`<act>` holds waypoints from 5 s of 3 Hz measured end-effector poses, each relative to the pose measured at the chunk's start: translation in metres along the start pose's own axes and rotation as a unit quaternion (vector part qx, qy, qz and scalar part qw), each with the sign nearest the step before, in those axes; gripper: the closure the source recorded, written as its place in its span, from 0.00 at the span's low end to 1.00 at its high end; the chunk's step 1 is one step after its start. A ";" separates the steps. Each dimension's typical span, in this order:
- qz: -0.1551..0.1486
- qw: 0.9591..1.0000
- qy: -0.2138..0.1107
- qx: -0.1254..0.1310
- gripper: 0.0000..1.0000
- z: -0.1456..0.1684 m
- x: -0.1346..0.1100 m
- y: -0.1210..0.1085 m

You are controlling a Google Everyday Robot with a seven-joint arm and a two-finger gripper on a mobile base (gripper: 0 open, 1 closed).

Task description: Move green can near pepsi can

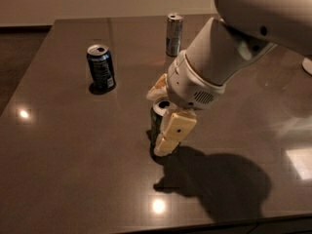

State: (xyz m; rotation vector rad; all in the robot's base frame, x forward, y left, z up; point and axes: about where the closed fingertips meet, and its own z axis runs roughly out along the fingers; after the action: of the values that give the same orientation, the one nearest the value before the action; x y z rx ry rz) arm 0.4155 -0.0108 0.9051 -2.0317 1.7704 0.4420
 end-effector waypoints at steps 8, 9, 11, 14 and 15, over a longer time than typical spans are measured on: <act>0.033 0.996 -0.023 0.076 1.00 -0.065 -0.032 -0.134; 0.027 0.997 -0.032 0.064 1.00 -0.048 -0.044 -0.165; 0.033 0.997 -0.052 0.038 1.00 -0.006 -0.052 -0.212; 0.027 0.999 -0.035 0.012 0.49 0.050 -0.063 -0.226; 0.026 0.999 -0.030 0.015 0.27 0.059 -0.064 -0.228</act>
Offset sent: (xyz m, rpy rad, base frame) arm 0.0219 -0.0117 0.0253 0.0278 -0.0373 -0.0156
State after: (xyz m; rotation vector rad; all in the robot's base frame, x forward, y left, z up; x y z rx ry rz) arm 0.6333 0.0988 0.9073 -1.9358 1.7863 0.4855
